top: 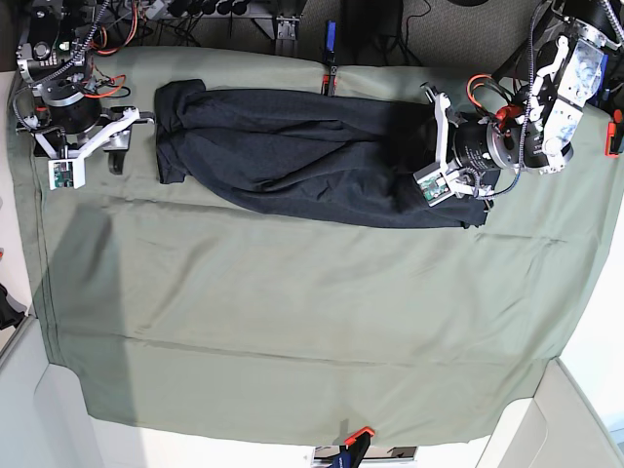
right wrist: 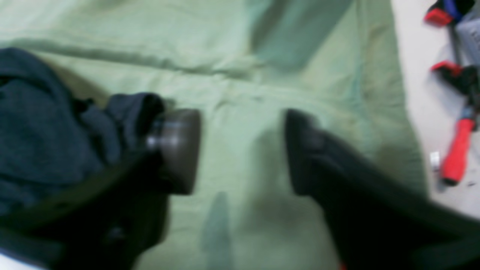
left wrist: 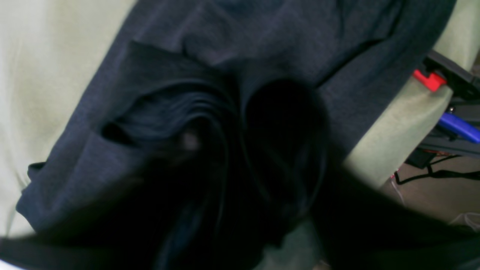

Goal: Fold the T-shirt properly

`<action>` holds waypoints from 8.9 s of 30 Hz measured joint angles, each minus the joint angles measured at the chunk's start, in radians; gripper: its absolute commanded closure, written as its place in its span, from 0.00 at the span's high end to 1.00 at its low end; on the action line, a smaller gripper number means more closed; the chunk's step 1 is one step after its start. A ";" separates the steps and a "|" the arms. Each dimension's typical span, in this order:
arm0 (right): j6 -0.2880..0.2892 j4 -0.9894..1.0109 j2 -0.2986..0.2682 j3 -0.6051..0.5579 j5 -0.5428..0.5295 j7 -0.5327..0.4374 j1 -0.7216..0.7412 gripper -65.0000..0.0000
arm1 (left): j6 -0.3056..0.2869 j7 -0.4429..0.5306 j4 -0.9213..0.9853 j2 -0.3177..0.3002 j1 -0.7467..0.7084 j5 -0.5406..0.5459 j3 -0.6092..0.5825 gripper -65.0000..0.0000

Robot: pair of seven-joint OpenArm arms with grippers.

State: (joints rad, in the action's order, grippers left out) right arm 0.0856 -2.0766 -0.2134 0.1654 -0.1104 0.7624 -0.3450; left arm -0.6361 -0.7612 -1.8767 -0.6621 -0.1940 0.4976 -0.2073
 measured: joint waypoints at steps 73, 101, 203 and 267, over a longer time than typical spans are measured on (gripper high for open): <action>0.285 0.270 -0.024 0.365 -0.417 -0.056 0.099 0.00 | -0.050 -0.159 -0.025 0.106 0.042 0.431 0.423 0.70; 0.423 0.090 0.357 -0.264 -0.348 -0.093 0.046 0.00 | -0.052 -0.202 -0.025 0.055 -0.066 0.414 0.423 0.70; 0.340 0.460 0.230 -0.159 -0.081 -0.105 0.453 0.00 | -0.057 0.004 0.801 0.335 0.589 0.075 -0.076 0.00; 0.283 0.617 0.112 -0.051 -0.003 -0.146 0.552 0.00 | -0.053 -0.245 0.588 0.183 0.579 0.542 -0.184 0.03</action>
State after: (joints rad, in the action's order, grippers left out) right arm 0.3691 -1.4593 -0.1013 0.1146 -0.1131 0.6159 0.2073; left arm -0.6895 -1.0061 -1.2888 -0.4793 0.3855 1.0393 -0.3916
